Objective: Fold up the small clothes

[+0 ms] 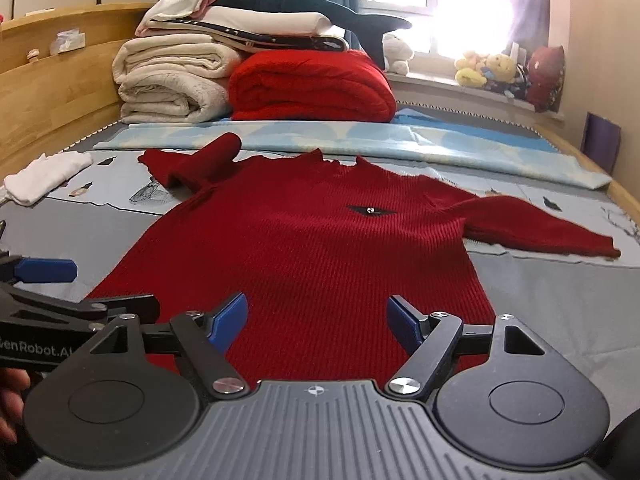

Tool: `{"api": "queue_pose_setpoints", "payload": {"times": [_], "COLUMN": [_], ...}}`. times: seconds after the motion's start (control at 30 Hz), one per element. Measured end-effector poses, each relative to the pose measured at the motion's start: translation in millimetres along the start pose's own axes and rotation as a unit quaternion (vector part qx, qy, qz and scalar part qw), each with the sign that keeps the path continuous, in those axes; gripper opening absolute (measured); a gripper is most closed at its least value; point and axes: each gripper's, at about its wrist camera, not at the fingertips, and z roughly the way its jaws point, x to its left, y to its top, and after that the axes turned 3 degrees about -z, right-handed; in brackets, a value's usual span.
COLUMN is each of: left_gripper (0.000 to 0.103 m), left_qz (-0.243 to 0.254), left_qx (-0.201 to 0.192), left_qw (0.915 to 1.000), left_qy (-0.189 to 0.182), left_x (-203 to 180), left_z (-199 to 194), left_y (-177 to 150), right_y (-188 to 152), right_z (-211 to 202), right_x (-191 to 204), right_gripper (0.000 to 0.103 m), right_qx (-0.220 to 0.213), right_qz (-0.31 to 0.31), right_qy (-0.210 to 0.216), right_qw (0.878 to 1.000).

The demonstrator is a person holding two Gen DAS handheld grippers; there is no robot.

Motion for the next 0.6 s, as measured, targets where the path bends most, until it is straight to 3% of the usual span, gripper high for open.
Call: {"api": "queue_pose_setpoints", "payload": {"times": [0.17,0.37,0.6], "left_gripper": [0.103,0.103,0.103], "left_qz": [0.017,-0.005,-0.016], "left_qx": [0.006,0.018,0.026], "left_qw": [0.9998,0.9997,0.9995], "left_qy": [0.012,0.016,-0.001], "left_x": [-2.7,3.7,7.9], "left_z": [2.9,6.3,9.6], "left_y": [-1.1,-0.3,5.6], "right_y": [-1.2,-3.0,-0.2], "right_z": [1.8,6.6,7.5], "right_x": [-2.9,-2.6,-17.7], "right_gripper": [0.082,0.084,0.084], "right_qx": [0.012,0.03,0.048], "right_qz": [0.013,0.017,0.037], "right_qy": [0.003,0.007,-0.001], "right_qw": [1.0,0.999,0.998]}}
